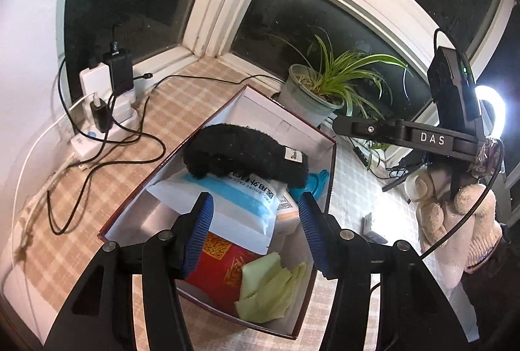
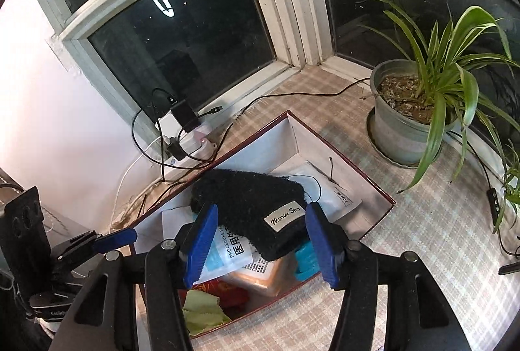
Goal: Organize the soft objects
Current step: 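Open the right tool to drop the glove into the box, then move the left tool to the grey tea sachet while the right tool approaches the tissue pack, then grasp the grey tea sachet with the left tool while the right tool grasps the white tissue pack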
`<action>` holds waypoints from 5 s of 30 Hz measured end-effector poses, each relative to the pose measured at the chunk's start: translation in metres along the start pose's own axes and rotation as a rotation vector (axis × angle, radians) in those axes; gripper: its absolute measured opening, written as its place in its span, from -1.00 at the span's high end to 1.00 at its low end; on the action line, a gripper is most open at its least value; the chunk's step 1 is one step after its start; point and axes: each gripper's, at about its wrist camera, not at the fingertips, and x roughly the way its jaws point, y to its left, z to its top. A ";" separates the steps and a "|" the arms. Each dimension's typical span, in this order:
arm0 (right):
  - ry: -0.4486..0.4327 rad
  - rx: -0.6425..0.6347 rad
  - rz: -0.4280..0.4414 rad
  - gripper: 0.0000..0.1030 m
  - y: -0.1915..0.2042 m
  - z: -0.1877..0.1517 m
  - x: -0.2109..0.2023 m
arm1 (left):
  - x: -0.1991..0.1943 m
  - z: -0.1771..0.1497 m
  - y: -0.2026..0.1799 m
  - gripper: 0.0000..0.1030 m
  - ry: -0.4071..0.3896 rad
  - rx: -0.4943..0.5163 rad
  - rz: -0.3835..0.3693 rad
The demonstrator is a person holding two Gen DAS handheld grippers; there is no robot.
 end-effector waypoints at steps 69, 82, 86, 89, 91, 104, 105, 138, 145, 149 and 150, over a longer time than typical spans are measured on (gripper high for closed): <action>0.069 -0.105 -0.215 -0.63 -0.208 -0.217 -0.116 | 0.114 -0.165 -0.244 -0.28 0.292 0.436 0.028; 0.114 -0.102 -0.204 -0.63 -0.223 -0.213 -0.093 | 0.168 -0.174 -0.259 -0.28 0.386 0.555 0.132; 0.127 -0.124 -0.193 -0.63 -0.223 -0.211 -0.084 | 0.177 -0.172 -0.258 -0.29 0.390 0.579 0.173; 0.137 -0.164 -0.205 -0.63 -0.219 -0.206 -0.074 | 0.181 -0.169 -0.254 -0.44 0.405 0.564 0.176; 0.149 -0.190 -0.206 -0.63 -0.216 -0.203 -0.067 | 0.182 -0.167 -0.252 -0.51 0.408 0.562 0.173; 0.224 -0.315 -0.216 -0.63 -0.198 -0.196 -0.027 | 0.192 -0.157 -0.242 -0.70 0.391 0.527 0.173; 0.227 -0.315 -0.217 -0.63 -0.198 -0.195 -0.025 | 0.193 -0.154 -0.239 -0.69 0.391 0.509 0.175; 0.267 0.056 -0.316 -0.63 -0.247 -0.185 0.001 | 0.199 -0.137 -0.231 -0.58 0.375 0.590 0.164; 0.268 0.068 -0.297 -0.63 -0.247 -0.195 -0.008 | 0.194 -0.130 -0.230 -0.55 0.426 0.578 0.070; 0.262 0.075 -0.292 -0.62 -0.246 -0.198 -0.011 | 0.201 -0.137 -0.236 -0.57 0.493 0.720 0.100; 0.261 0.078 -0.291 -0.63 -0.245 -0.200 -0.014 | 0.203 -0.137 -0.237 -0.59 0.502 0.747 0.100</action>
